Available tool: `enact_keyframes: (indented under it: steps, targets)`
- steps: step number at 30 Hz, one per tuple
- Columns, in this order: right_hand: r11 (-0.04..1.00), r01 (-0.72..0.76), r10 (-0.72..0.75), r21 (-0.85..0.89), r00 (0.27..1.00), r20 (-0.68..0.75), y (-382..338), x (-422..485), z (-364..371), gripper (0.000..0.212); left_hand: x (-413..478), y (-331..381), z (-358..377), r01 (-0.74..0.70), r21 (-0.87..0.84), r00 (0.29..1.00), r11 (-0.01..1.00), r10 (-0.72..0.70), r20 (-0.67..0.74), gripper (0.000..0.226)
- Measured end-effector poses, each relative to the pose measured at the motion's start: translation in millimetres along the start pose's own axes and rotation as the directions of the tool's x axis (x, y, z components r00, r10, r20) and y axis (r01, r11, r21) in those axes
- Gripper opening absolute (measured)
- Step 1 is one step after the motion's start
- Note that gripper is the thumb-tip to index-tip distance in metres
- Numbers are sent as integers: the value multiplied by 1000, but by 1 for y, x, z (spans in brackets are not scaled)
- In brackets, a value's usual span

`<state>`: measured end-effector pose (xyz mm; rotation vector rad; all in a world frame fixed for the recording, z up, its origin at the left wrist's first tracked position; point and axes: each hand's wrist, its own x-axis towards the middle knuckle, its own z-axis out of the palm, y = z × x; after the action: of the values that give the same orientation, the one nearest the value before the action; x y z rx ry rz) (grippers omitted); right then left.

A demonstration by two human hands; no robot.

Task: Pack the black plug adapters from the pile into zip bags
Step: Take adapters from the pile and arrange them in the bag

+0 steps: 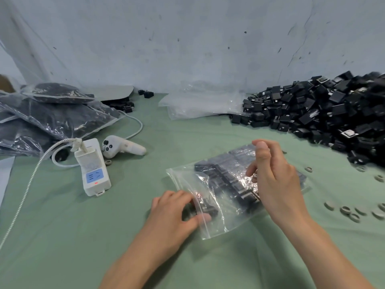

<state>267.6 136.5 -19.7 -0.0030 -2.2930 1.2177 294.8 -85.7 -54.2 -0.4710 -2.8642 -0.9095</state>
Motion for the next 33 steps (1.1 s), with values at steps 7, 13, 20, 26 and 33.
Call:
enact_keyframes:
  steps: [7,13,20,26,33]
  targets:
    - [1000,-4,4,-7,1000,9,3,8,-5,31,-1,-1,-1,-57,27,998,998,57,-14,28]
    - [1000,5,-5,-7,1000,3,7,14,-8,31,4,0,-1,-10,-49,999,999,9,-38,38]
    - [999,25,-25,-29,1000,5,12,18,-14,31,7,4,-3,-93,-61,995,994,95,32,34]
    - [998,51,-51,-42,999,4,14,19,-18,34,9,2,3,-9,-92,999,996,12,35,45]
    - [997,61,-61,-55,998,-10,18,19,-21,31,12,1,7,50,-136,993,989,-35,110,55]
